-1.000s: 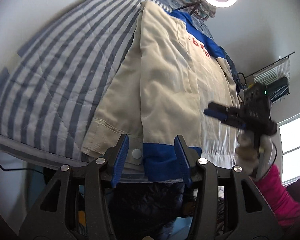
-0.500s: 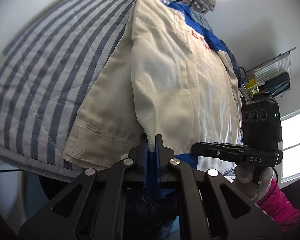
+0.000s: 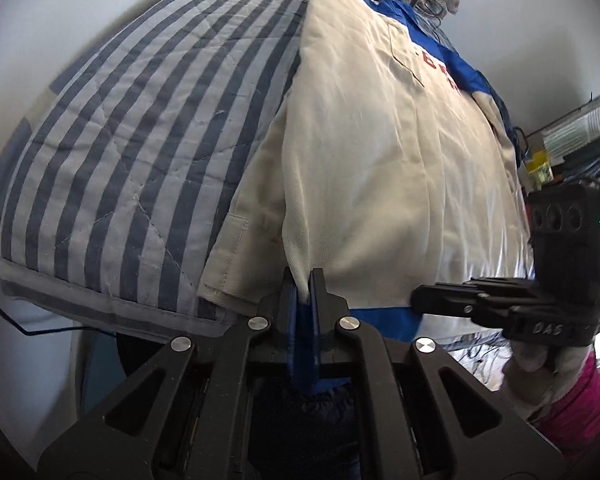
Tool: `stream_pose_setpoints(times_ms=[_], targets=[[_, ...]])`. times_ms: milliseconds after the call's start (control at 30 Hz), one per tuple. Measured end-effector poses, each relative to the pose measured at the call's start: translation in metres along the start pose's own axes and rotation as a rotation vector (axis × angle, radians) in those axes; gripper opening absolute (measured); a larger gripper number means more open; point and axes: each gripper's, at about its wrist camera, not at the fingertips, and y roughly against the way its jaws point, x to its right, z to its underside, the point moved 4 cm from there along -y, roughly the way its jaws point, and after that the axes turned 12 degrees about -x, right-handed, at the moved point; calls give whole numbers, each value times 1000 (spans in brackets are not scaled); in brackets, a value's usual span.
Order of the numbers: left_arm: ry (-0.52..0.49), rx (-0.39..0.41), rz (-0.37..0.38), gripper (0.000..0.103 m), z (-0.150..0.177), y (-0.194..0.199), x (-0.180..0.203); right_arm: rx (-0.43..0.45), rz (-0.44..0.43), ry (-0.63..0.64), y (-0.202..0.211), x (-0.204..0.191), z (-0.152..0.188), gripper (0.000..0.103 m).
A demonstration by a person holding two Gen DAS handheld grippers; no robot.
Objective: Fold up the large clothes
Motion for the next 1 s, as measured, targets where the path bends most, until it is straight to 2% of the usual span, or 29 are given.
stream_pose_setpoints(times_ms=[133, 200, 300, 400, 433, 533, 567, 700, 767, 833, 933, 1000], targets=[[-50, 44, -61, 4, 2, 10, 10, -20, 41, 67, 25, -9, 8, 17], [-65, 61, -60, 4, 4, 16, 12, 22, 40, 105, 44, -16, 10, 23], [-57, 66, -66, 4, 3, 17, 7, 120, 140, 174, 69, -28, 0, 27], [-34, 62, -51, 5, 5, 19, 1, 194, 191, 217, 75, -33, -24, 28], [-29, 55, -44, 11, 6, 21, -1, 219, 215, 227, 76, -35, -31, 28], [-9, 86, -32, 43, 8, 33, -6, 279, 280, 234, 62, -39, -66, 28], [-6, 105, -26, 47, 10, 39, -9, 283, 275, 224, 57, -38, -76, 28], [22, 143, -27, 47, 2, 47, -21, 281, 303, 179, 32, -38, -122, 28], [46, 130, -15, 54, -2, 44, -29, 261, 330, 160, 18, -31, -133, 28], [68, 113, 28, 60, -4, 39, -36, 238, 346, 154, 7, -27, -131, 28], [79, 97, 50, 60, -8, 32, -41, 216, 392, 161, -15, -19, -135, 28], [91, 79, 58, 60, -12, 26, -44, 217, 407, 176, -14, -21, -135, 28]])
